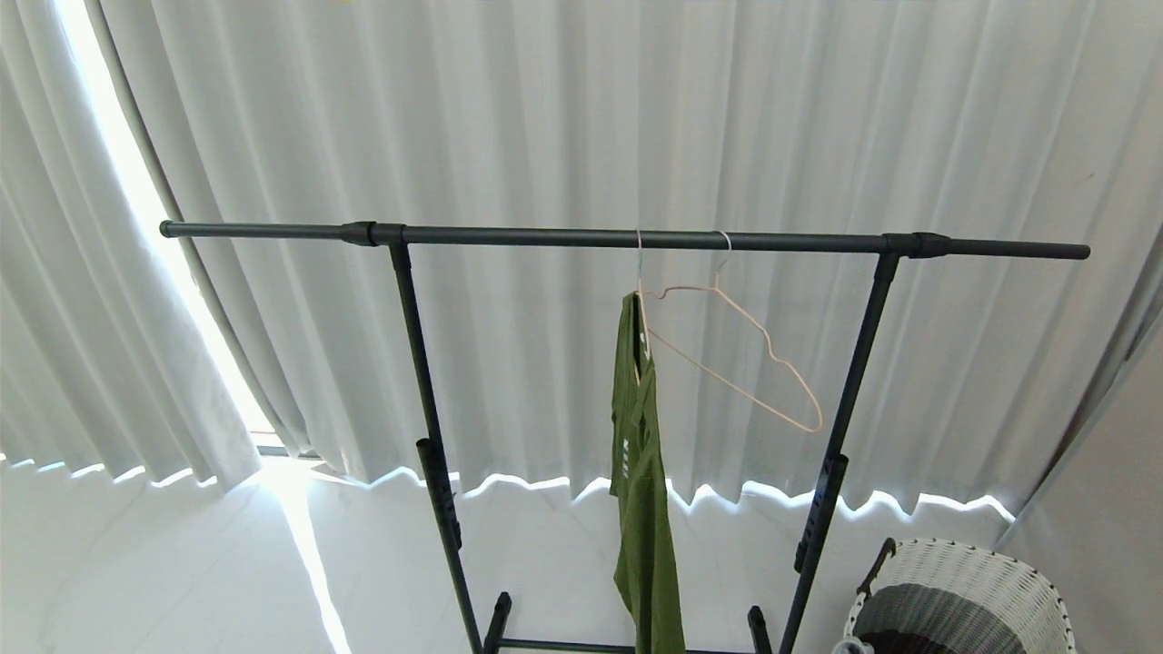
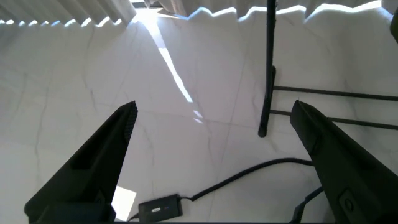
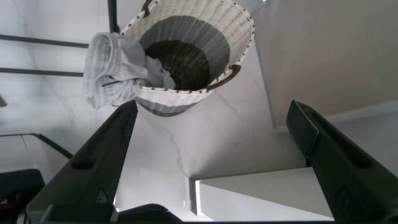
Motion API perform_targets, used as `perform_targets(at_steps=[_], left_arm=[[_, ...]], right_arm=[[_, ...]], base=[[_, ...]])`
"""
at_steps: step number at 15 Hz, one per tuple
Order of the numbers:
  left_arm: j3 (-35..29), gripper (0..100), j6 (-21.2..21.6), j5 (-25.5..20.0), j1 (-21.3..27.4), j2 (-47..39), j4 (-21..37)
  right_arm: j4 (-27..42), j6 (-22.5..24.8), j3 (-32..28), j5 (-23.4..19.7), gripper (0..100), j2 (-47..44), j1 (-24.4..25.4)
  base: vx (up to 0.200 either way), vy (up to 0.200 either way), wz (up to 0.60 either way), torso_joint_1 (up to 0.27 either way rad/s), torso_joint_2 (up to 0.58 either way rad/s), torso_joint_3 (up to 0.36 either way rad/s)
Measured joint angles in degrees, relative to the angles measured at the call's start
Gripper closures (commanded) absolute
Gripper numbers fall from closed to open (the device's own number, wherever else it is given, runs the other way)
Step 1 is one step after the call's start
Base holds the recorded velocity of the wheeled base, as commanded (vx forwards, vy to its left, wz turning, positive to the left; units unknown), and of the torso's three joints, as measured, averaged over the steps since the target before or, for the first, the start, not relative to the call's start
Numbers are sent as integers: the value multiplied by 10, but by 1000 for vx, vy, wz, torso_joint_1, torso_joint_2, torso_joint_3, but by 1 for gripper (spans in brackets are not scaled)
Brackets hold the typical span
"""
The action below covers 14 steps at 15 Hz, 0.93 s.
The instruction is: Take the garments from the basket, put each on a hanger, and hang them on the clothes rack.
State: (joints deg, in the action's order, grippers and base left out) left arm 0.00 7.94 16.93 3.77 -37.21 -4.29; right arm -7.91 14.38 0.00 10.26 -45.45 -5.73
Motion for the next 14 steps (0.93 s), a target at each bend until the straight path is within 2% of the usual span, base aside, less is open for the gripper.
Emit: perform_targets(at_steps=[2,14], left_arm=[[0,0,-15,0,7,-2,8],[0,0,-23,-1,8,0,9]], right_arm=[[1,-1,0,0,0,2,0],[1,-1,0,0,0,3,0]], base=[[0,0,0,-200,464,241],[0,0,0,-213,500,285]])
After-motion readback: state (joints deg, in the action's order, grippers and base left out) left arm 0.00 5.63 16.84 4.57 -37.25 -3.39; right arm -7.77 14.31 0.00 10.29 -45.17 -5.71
